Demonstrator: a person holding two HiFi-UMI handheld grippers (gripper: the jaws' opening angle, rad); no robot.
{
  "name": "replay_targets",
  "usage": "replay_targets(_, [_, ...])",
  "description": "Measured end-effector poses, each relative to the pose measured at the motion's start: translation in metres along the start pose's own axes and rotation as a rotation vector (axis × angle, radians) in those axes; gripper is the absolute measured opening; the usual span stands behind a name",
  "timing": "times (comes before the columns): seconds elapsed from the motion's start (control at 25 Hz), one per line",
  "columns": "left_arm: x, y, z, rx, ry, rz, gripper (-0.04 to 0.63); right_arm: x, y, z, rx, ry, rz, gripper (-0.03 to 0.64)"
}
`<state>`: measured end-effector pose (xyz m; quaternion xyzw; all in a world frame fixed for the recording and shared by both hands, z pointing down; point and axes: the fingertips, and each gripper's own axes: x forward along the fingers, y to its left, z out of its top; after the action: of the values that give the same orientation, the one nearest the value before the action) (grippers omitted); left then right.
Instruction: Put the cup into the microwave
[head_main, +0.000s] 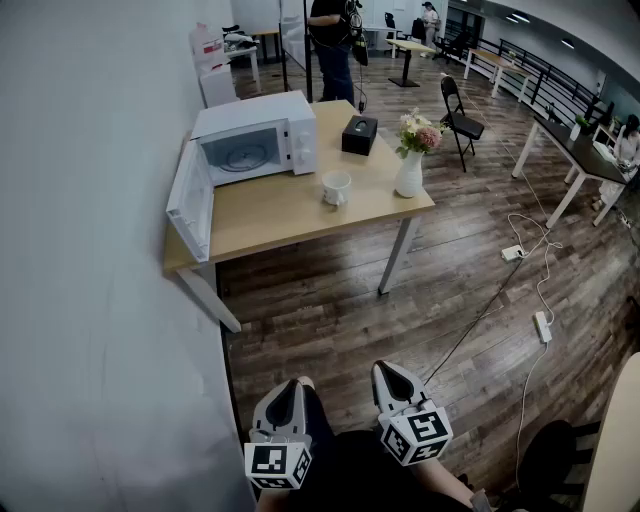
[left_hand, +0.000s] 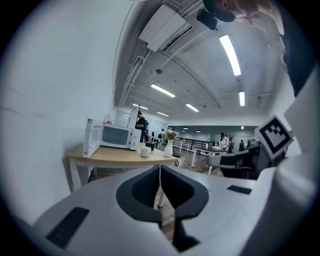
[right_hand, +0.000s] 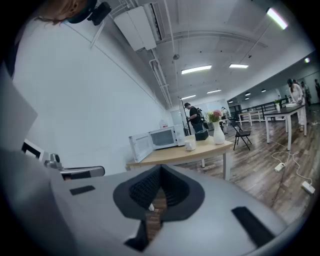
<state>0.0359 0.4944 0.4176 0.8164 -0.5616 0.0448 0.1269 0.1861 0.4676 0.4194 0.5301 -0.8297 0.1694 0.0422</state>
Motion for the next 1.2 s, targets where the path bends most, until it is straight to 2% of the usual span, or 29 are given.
replay_targets(0.2, [0.001, 0.001, -0.002, 0.0, 0.003, 0.006, 0.009, -0.002, -0.008, -0.001, 0.042, -0.009, -0.049, -0.006])
replay_targets(0.48, [0.004, -0.002, -0.003, -0.007, 0.007, 0.012, 0.009, -0.003, -0.013, 0.0, 0.049, -0.007, -0.056, -0.006])
replay_targets(0.84, [0.025, -0.017, -0.002, 0.008, 0.029, -0.051, 0.009, -0.009, -0.023, 0.003, 0.052, 0.009, -0.069, -0.006])
replay_targets(1.0, [0.044, -0.015, -0.002, 0.013, 0.037, -0.061, 0.009, 0.001, -0.036, 0.002, 0.056, 0.02, -0.094, -0.006])
replay_targets(1.2, [0.06, 0.003, 0.003, 0.006, 0.042, -0.035, 0.009, 0.028, -0.04, 0.004, 0.064, 0.039, -0.087, -0.006])
